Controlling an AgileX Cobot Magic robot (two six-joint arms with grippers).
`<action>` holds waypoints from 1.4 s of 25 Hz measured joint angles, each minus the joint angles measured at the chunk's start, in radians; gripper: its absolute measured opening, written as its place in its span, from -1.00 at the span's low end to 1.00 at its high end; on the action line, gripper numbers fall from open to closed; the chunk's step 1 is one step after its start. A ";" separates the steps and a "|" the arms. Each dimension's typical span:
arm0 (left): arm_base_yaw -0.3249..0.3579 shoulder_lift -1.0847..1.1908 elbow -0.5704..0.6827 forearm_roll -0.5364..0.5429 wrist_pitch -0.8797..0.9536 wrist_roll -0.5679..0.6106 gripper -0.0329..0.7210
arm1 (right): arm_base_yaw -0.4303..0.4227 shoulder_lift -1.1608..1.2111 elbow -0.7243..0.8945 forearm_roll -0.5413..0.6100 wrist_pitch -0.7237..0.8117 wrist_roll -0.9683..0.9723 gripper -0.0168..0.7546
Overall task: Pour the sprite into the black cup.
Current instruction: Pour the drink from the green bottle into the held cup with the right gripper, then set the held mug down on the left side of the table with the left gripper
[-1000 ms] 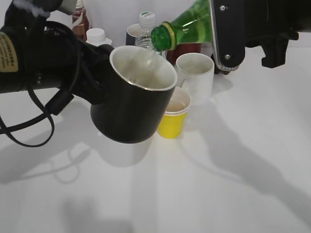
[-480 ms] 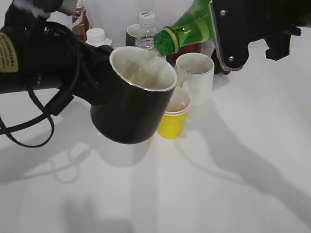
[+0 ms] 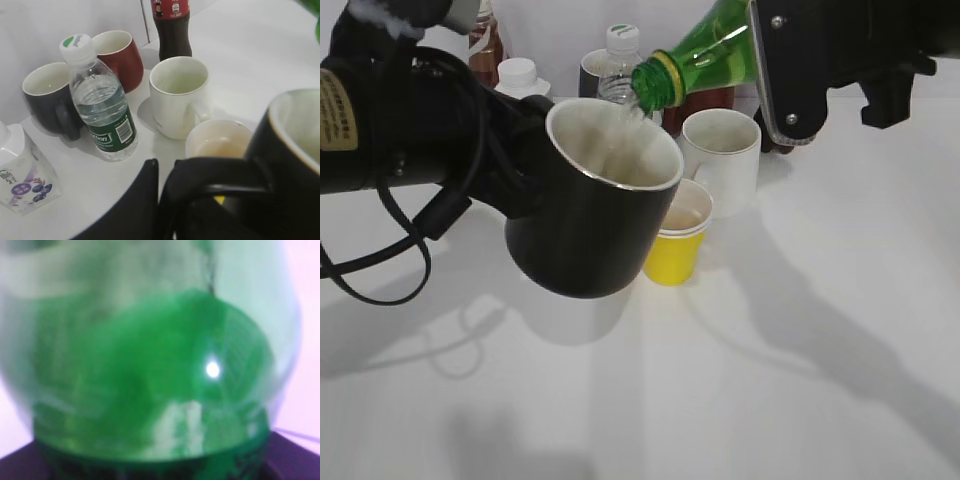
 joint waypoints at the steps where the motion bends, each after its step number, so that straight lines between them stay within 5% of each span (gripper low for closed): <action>1: 0.000 0.001 0.000 0.000 0.000 0.000 -0.75 | 0.000 0.000 0.000 0.022 0.000 0.000 0.10; 14: 0.008 0.001 0.000 0.001 -0.015 0.000 -0.75 | 0.000 0.000 0.028 0.445 0.003 0.005 0.10; 19: 0.063 0.001 0.000 0.002 -0.031 0.000 -0.75 | -0.003 0.000 0.039 0.788 -0.025 0.010 0.10; 23: 0.109 0.001 0.001 0.002 -0.069 0.000 -0.75 | -0.053 0.000 0.046 1.166 -0.183 0.010 0.10; 26: 0.161 0.002 0.024 0.000 -0.176 0.000 -0.75 | -0.139 -0.004 0.080 1.339 -0.324 0.010 0.10; 30: 0.262 0.008 0.144 -0.102 -0.412 0.041 -0.75 | -0.256 -0.027 0.210 1.439 -0.499 0.050 0.10; 35: 0.357 0.137 0.292 -0.410 -0.717 0.246 -0.75 | -0.313 -0.027 0.440 1.458 -0.915 0.266 0.10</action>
